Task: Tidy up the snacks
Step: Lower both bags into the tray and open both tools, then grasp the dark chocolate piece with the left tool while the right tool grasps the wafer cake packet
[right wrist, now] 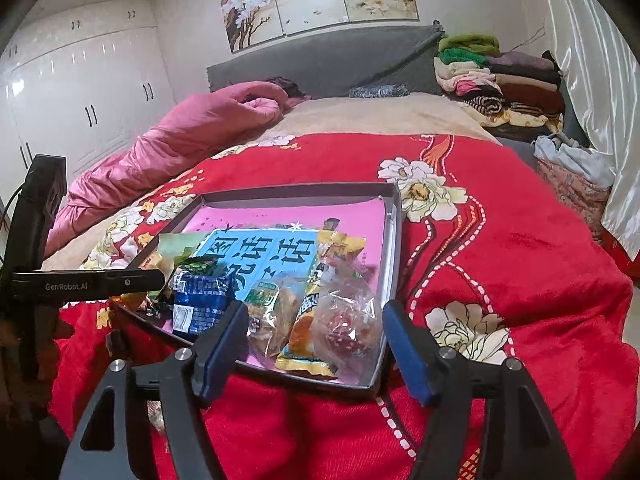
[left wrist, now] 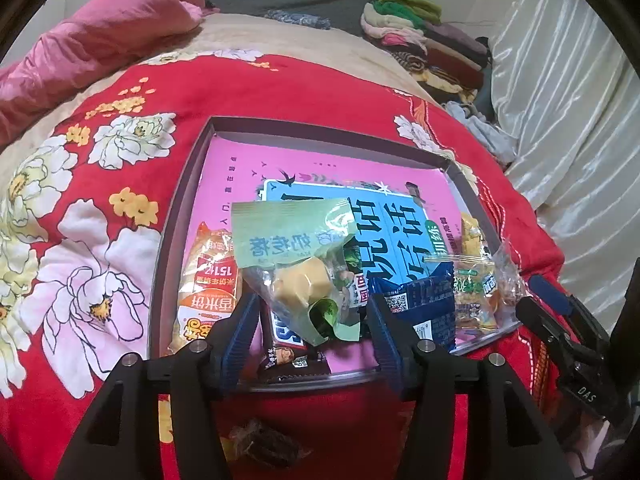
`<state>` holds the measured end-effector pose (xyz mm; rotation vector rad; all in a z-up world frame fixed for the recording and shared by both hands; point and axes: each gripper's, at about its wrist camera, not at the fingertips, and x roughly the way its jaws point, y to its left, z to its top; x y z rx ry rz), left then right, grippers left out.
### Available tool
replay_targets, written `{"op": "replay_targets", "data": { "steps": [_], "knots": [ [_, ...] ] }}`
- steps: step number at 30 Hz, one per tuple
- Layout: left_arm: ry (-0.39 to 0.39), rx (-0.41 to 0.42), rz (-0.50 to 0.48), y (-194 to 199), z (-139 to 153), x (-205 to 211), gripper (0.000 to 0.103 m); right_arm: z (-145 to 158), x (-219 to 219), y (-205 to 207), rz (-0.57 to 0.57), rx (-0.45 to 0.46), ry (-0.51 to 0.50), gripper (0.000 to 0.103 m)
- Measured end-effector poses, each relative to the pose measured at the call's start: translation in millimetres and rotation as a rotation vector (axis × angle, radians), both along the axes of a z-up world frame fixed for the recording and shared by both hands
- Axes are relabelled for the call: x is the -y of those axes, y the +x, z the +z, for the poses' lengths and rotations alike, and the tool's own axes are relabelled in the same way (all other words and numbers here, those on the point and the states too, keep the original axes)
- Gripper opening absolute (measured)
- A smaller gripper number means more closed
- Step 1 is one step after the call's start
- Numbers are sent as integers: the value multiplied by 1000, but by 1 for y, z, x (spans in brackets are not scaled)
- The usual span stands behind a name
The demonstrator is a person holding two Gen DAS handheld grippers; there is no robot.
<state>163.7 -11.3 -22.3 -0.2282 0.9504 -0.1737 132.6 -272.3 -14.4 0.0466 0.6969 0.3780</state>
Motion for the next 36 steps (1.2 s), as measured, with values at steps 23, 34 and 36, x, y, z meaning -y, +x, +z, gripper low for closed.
{"op": "replay_targets", "data": {
  "steps": [23, 34, 36],
  "knots": [
    [-15, 50, 34, -19, 27, -28, 77, 13, -21, -16, 145, 60, 46, 86],
    [21, 27, 23, -33, 23, -38, 77, 4, -42, -26, 249, 9, 35, 86],
    [28, 24, 16, -36, 22, -38, 77, 2, -47, -30, 273, -1, 28, 86]
  ]
}}
